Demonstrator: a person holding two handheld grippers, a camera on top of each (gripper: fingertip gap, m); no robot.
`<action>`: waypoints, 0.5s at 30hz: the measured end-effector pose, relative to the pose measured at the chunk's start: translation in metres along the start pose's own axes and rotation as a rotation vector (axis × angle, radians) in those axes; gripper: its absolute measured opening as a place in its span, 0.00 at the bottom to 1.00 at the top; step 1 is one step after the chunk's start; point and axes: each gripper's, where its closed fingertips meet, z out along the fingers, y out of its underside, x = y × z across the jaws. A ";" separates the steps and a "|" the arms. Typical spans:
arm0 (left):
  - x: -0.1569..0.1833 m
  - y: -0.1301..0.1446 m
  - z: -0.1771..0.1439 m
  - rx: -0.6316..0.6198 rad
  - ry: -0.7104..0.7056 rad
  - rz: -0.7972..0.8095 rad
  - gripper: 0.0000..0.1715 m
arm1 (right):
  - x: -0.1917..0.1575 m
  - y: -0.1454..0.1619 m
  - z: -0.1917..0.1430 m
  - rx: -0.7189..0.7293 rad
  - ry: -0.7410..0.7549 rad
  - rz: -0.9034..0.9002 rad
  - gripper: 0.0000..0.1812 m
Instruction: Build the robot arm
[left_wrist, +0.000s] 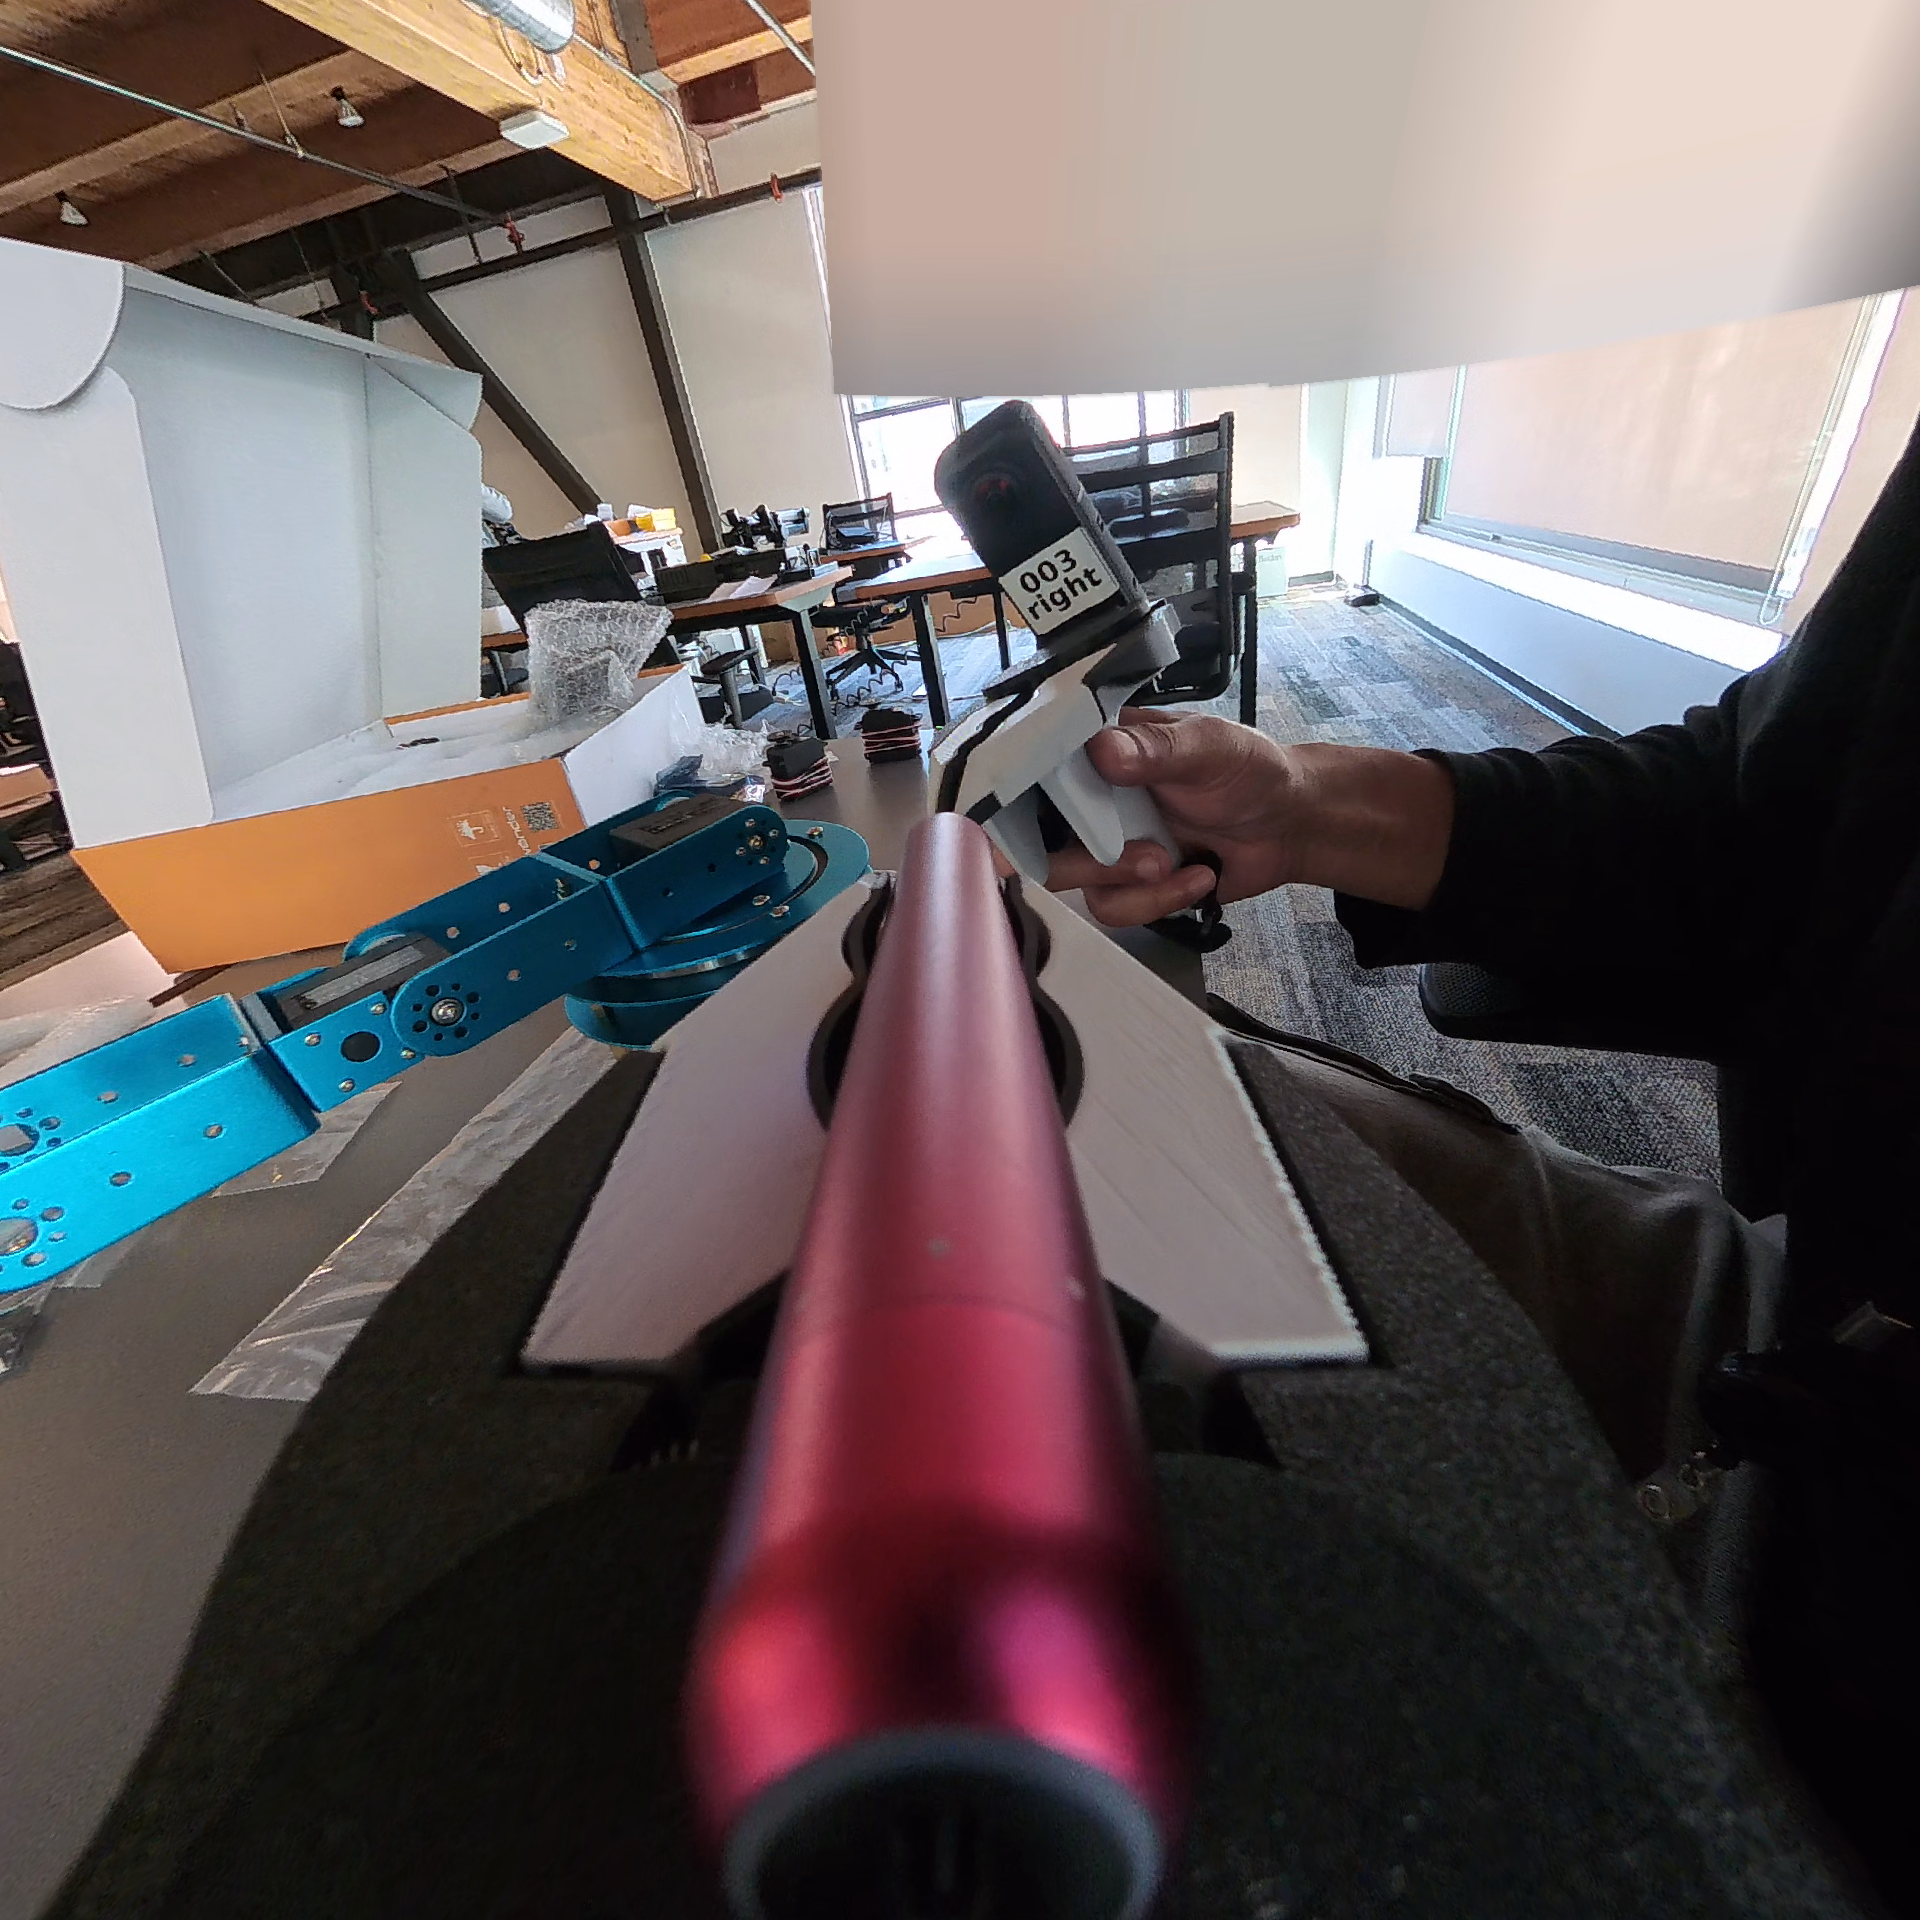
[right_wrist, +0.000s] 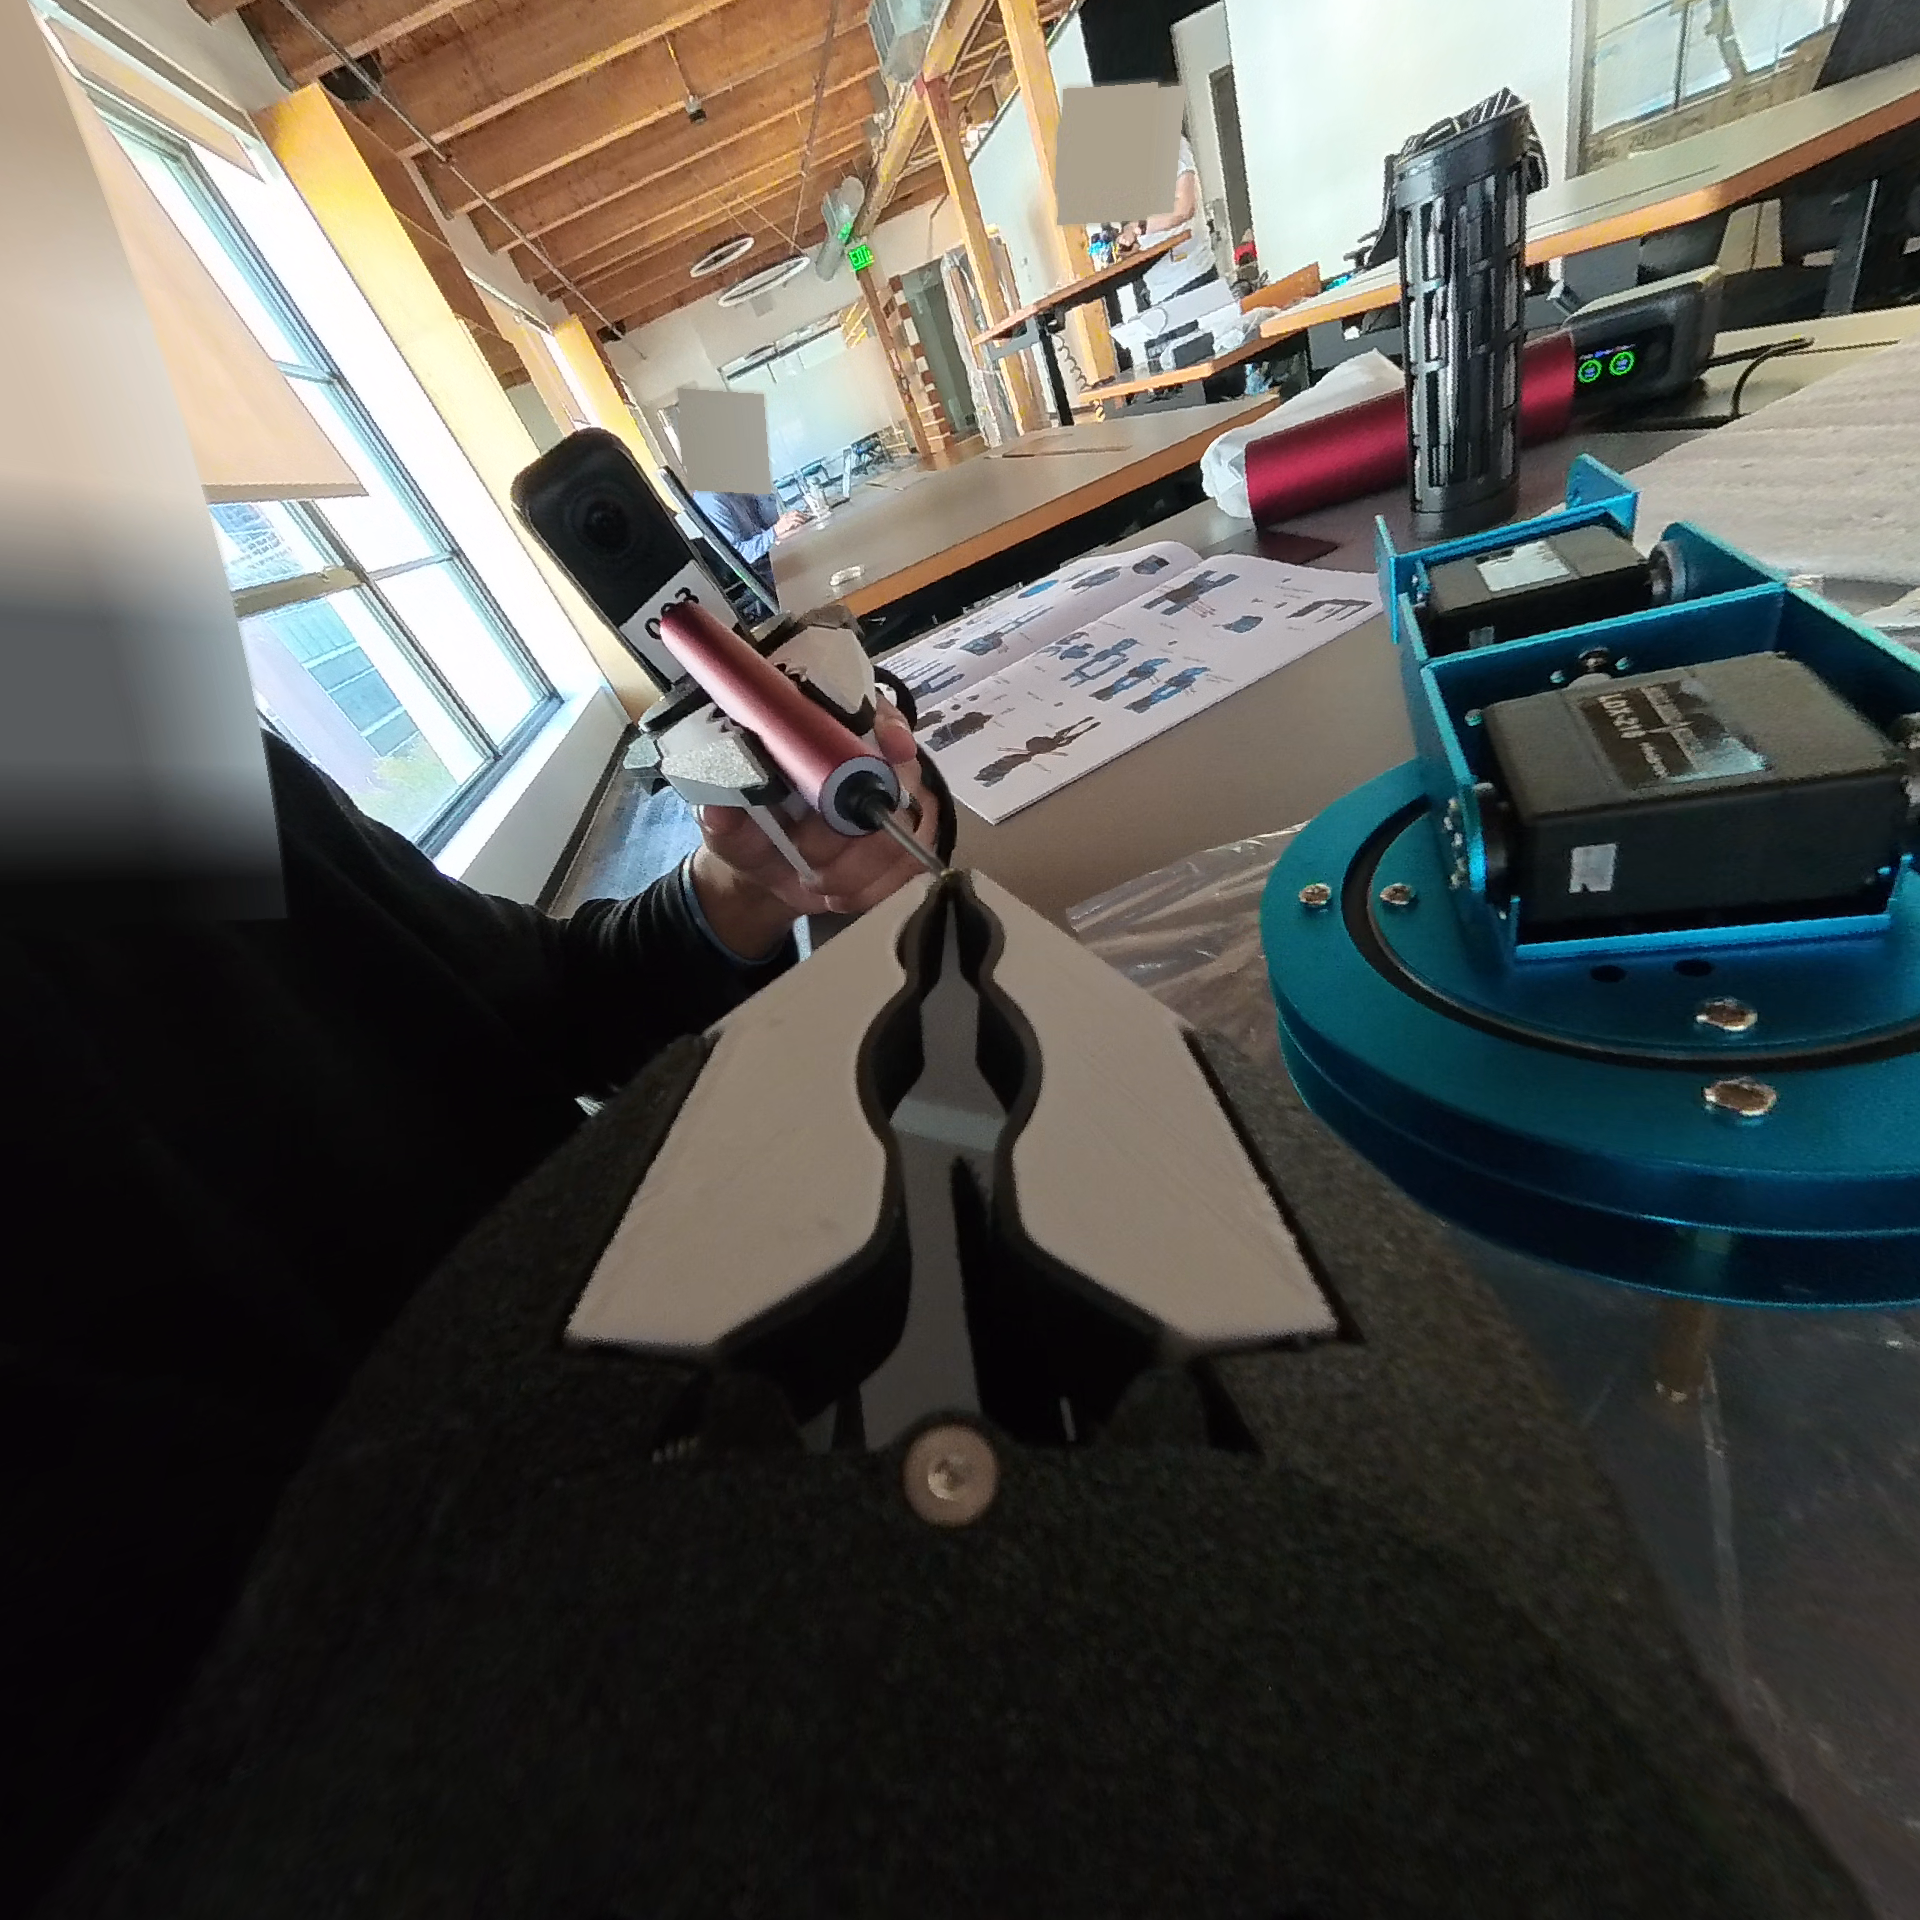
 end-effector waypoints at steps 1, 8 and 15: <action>0.000 0.000 0.000 0.000 0.001 0.000 0.12 | 0.000 0.000 0.000 -0.002 -0.001 0.001 0.01; 0.002 0.001 0.000 -0.006 0.015 -0.002 0.12 | -0.002 0.004 0.000 -0.037 0.004 -0.038 0.01; 0.001 0.001 0.000 -0.005 0.011 -0.005 0.12 | -0.002 0.004 -0.003 -0.053 0.018 -0.075 0.01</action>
